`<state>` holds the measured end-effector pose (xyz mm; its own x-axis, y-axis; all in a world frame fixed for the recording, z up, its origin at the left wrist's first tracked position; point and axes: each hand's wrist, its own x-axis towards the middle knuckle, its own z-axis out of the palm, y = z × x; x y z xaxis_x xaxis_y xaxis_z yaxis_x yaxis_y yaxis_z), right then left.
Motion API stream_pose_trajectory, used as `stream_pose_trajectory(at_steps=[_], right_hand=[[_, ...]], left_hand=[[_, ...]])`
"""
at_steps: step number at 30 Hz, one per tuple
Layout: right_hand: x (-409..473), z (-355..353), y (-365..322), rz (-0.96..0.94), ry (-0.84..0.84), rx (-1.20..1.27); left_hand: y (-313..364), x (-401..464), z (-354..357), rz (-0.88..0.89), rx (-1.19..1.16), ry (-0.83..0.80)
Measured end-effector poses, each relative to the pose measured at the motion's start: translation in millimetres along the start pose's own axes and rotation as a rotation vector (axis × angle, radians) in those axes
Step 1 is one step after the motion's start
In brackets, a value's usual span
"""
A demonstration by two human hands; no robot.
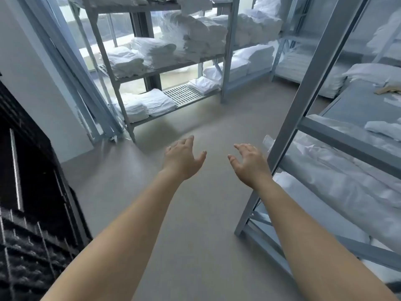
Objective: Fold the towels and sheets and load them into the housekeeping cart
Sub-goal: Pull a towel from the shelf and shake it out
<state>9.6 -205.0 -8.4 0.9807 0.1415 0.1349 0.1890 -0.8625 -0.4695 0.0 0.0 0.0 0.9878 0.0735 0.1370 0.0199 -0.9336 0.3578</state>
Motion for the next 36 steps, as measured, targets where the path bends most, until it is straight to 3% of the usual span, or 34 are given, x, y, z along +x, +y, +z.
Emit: stream_pose_trajectory(at_steps=[9, 23, 36], right_hand=[[57, 43, -3, 0.019, -0.051, -0.007], [276, 127, -12, 0.261, -0.040, 0.024], [381, 112, 45, 0.518, 0.120, 0.026]], left_hand=[[-33, 50, 20, -0.041, 0.026, -0.054], [-114, 293, 70, 0.048, 0.002, -0.262], [-71, 459, 108, 0.275, -0.026, -0.357]])
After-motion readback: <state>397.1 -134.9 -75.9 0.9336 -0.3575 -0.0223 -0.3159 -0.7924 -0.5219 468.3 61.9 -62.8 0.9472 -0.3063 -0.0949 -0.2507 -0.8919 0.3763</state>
